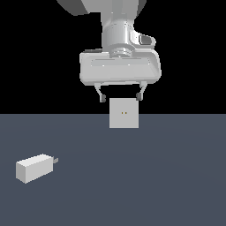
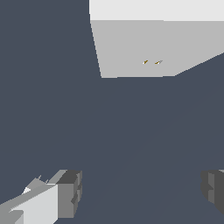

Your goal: Plug the charger into the wall socket.

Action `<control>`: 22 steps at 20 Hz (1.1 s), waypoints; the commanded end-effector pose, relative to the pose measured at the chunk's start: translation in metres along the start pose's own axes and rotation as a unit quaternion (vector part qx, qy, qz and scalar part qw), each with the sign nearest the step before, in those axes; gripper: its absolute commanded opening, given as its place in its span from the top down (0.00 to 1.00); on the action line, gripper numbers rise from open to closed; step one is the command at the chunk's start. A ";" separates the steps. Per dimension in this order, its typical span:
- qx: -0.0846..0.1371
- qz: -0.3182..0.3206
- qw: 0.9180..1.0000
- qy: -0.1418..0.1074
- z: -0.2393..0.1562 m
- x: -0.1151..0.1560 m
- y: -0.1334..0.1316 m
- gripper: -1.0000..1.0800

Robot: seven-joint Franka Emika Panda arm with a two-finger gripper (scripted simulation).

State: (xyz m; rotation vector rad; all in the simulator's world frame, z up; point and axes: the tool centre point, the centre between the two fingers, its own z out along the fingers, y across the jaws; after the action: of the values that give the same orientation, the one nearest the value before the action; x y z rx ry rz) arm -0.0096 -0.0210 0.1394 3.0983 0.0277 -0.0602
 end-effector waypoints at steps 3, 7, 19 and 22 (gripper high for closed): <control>0.000 0.001 1.000 0.000 0.000 -0.001 0.000 0.04; 0.001 0.009 1.000 0.001 0.003 -0.005 -0.004 0.04; 0.007 0.082 0.997 0.006 0.023 -0.041 -0.038 0.04; 0.010 0.109 0.994 0.008 0.030 -0.053 -0.053 0.04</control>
State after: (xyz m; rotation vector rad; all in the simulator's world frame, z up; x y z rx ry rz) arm -0.0585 0.0224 0.1128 3.1008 -0.2690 -0.0325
